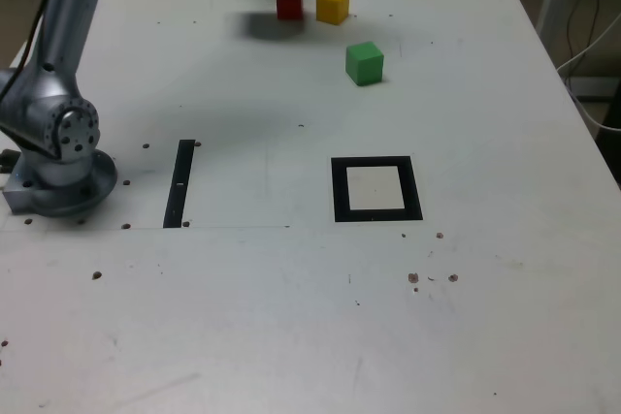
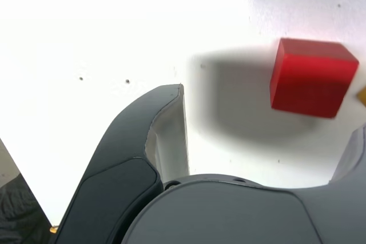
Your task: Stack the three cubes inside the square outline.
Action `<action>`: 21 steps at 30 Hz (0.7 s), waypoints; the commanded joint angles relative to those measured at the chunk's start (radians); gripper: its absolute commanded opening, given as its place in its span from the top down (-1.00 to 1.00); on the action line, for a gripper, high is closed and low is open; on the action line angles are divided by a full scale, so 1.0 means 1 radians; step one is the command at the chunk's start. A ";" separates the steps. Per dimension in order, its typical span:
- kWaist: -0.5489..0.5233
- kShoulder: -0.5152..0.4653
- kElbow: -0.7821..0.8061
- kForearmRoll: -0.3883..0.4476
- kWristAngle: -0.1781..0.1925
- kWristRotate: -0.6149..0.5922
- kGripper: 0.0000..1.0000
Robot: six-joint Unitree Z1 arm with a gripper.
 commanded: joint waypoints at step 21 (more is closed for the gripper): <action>0.000 0.081 -0.037 -0.044 0.007 -0.008 -0.92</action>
